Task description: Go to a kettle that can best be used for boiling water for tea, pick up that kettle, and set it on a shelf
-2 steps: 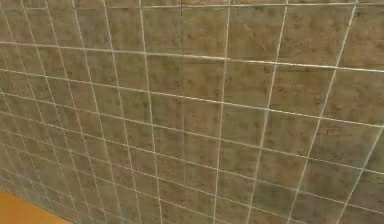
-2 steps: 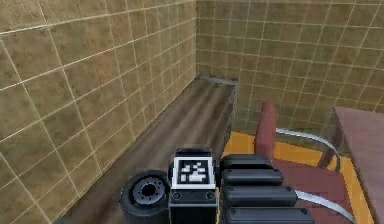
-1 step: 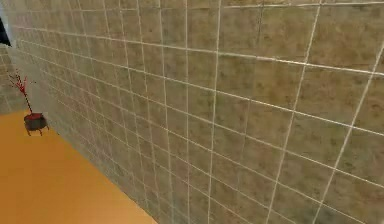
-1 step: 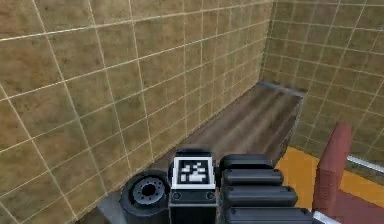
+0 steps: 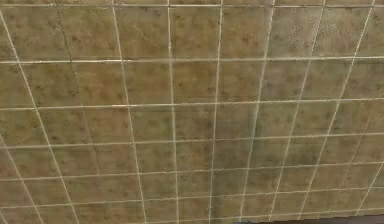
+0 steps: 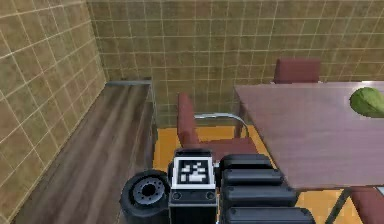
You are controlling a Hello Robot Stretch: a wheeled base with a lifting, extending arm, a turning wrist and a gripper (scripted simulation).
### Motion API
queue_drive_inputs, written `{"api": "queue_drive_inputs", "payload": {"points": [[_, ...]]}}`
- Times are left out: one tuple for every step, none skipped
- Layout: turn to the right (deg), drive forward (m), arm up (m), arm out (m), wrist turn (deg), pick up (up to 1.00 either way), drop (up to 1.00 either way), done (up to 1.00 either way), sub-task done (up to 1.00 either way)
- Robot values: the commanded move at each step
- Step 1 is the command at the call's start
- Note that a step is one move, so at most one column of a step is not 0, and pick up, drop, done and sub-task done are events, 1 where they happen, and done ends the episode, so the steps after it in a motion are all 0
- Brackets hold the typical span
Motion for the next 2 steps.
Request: {"api": "queue_drive_inputs", "payload": {"points": [[45.0,0.0,0.0,0.0,0.0,0.0,0.0,0.0,0.0],[45.0,0.0,0.0,0.0,0.0,0.0,0.0,0.0,0.0]]}}
